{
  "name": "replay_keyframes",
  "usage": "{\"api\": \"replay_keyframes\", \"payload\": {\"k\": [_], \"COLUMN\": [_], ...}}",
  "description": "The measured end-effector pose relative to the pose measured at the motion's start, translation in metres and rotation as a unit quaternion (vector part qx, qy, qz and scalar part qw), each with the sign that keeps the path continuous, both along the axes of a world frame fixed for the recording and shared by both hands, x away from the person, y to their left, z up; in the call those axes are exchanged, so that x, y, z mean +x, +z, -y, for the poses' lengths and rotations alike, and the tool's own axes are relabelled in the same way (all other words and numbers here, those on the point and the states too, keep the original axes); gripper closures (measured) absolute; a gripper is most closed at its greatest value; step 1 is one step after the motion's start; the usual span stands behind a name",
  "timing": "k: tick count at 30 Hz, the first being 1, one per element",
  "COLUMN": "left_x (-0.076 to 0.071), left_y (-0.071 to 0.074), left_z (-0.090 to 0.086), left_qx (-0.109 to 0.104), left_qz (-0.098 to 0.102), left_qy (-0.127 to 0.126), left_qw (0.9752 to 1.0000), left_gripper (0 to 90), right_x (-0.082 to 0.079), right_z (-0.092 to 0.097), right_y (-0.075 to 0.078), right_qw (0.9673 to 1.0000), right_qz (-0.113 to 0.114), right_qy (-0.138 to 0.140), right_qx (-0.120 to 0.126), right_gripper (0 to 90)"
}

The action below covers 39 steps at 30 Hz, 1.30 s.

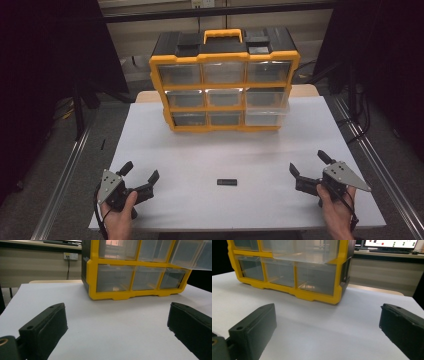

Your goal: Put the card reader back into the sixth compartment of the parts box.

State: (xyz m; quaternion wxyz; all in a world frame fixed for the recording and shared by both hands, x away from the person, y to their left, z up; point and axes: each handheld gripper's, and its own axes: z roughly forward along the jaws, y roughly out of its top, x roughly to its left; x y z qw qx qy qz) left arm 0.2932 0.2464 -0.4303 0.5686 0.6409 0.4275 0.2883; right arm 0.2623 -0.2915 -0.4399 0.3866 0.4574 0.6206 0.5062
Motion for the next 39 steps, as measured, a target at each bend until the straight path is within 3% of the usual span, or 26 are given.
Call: {"api": "replay_keyframes", "payload": {"k": [5, 24, 25, 27, 35, 39], "left_x": [0.002, 0.005, 0.006, 0.007, 0.004, 0.001], "left_y": [-0.001, -0.002, -0.003, -0.003, -0.002, -0.001], "left_z": [0.001, 0.003, 0.004, 0.003, 0.004, 0.001], "left_qx": [-0.006, 0.008, 0.006, 0.005, 0.007, 0.002], "left_qz": [-0.006, -0.006, -0.009, -0.010, -0.009, -0.003], "left_qy": [-0.001, -0.015, -0.016, -0.017, -0.026, -0.020], "left_qw": [1.0000, 0.9998, 0.9998, 0.9998, 0.9996, 0.9998], "left_gripper": [2.4, 3.7, 3.8, 3.8, 3.8, 3.8], "right_x": [0.000, 0.002, 0.002, 0.003, 0.006, 0.010], "right_z": [-0.002, -0.013, -0.014, -0.016, -0.026, -0.032], "right_y": [-0.001, -0.002, -0.002, -0.001, 0.002, 0.003], "right_qw": [0.9998, 0.9960, 0.9939, 0.9923, 0.9899, 0.9867], "right_qz": [-0.004, -0.022, -0.025, -0.025, -0.027, -0.032], "right_qy": [0.017, 0.086, 0.106, 0.120, 0.138, 0.158], "right_qx": [0.004, 0.000, 0.016, 0.016, 0.017, 0.015], "right_gripper": [0.9, 0.7, 0.1, 0.0, 0.0, 0.6]}}
